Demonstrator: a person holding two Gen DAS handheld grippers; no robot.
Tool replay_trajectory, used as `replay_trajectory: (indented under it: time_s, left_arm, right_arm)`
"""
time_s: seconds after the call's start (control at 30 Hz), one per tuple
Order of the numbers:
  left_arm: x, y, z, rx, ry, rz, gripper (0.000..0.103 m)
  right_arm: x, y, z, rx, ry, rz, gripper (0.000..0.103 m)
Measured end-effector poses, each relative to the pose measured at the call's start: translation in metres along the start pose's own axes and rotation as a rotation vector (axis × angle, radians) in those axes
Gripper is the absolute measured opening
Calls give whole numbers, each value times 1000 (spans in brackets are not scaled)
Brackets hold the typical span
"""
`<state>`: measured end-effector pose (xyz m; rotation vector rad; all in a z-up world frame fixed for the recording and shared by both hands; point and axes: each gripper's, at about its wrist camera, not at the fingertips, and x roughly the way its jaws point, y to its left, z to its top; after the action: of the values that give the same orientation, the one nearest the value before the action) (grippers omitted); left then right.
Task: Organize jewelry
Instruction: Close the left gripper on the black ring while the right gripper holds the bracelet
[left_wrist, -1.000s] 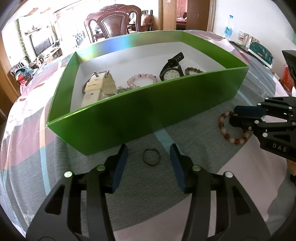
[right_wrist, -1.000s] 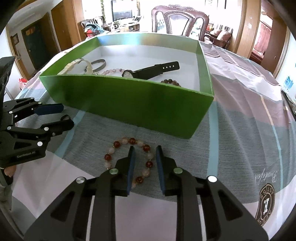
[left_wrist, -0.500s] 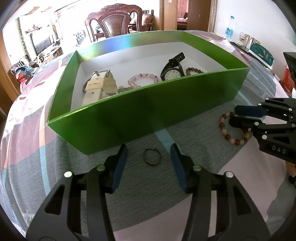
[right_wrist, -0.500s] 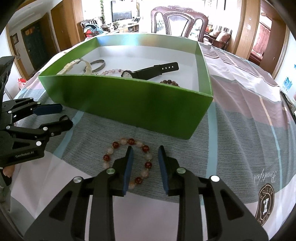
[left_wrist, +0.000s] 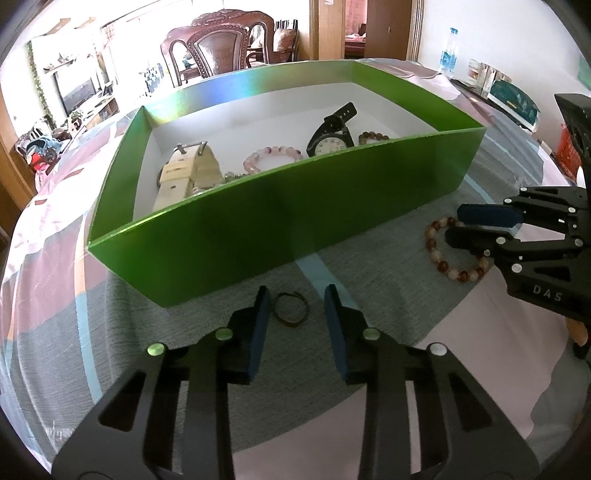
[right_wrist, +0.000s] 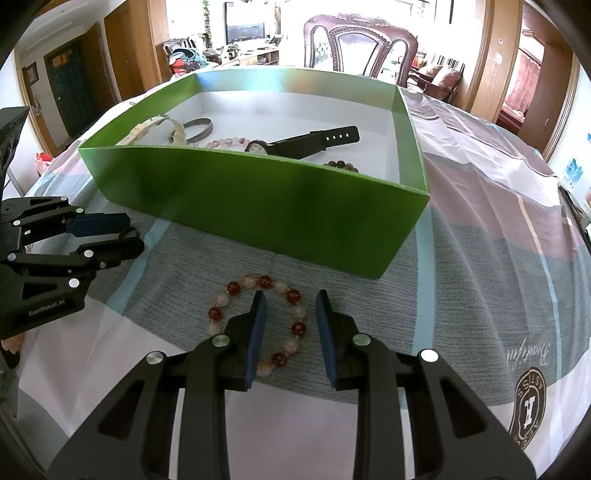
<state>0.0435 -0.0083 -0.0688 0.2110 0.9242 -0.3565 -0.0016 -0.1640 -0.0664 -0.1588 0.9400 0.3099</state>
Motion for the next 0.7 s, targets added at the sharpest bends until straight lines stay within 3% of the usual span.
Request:
replay_trajectory:
  time_s: [0.27, 0.3, 0.33, 0.37, 0.57, 0.7]
  left_arm:
    - [0, 1, 0, -5, 4, -10, 29]
    - [0, 1, 0, -5, 5, -16, 26]
    - [0, 0, 0, -4, 5, -22, 19]
    - [-1, 0, 0, -1, 5, -21, 19]
    - [-1, 1, -1, -8, 6, -18, 19]
    - [-7, 5, 1, -21, -8, 0, 19]
  right_arm:
    - [0, 1, 0, -3, 2, 10, 27]
    - [0, 1, 0, -5, 2, 21, 24]
    - [0, 3, 0, -11, 4, 36, 16]
    - [0, 4, -1, -13, 4, 43, 8]
    - [-3, 7, -1, -16, -7, 52, 8]
    - [-18, 4, 2, 3, -69, 66, 8]
